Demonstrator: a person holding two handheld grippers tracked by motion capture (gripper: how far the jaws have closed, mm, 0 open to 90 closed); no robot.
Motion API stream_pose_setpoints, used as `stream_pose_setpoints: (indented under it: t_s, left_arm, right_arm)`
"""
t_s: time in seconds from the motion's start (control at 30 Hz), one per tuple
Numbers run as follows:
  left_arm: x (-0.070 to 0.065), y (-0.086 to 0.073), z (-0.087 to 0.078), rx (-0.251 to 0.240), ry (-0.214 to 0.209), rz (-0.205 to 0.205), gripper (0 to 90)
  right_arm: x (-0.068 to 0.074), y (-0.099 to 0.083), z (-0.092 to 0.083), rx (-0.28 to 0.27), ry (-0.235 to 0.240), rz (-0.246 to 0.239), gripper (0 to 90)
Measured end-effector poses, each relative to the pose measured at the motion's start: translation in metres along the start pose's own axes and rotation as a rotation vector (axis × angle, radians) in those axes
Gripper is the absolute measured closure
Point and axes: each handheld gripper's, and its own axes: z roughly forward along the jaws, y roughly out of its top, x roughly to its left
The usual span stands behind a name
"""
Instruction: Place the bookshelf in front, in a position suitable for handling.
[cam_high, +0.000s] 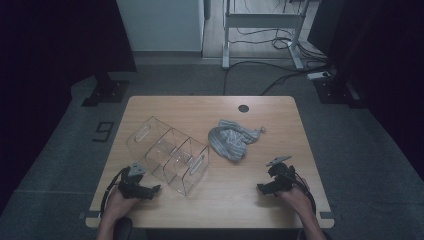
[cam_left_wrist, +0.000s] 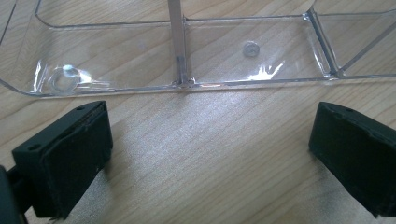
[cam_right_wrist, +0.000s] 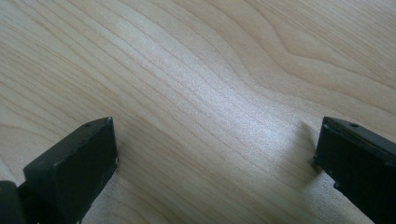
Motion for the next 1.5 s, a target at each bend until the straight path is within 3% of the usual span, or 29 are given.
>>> stream_pose_setpoints:
  t_s: [0.27,0.83,1.07,1.5]
  left_arm:
    - [0.0,0.0,0.0,-0.002,0.0,-0.001,0.0]
    - [0.0,0.0,0.0,-0.005,-0.001,0.002,0.0]
    - [0.0,0.0,0.0,-0.004,0.0,0.001,0.0]
    - [0.0,0.0,0.001,-0.007,0.001,0.001,0.0]
  right_arm:
    - [-0.001,0.001,-0.003,0.001,0.013,-0.004,0.0]
    - [-0.001,0.017,-0.02,-0.11,0.049,-0.008,0.0]
    - [-0.006,0.029,-0.028,-0.187,0.054,0.019,0.0]
    - [-0.005,0.053,-0.026,-0.212,0.061,0.002,0.0]
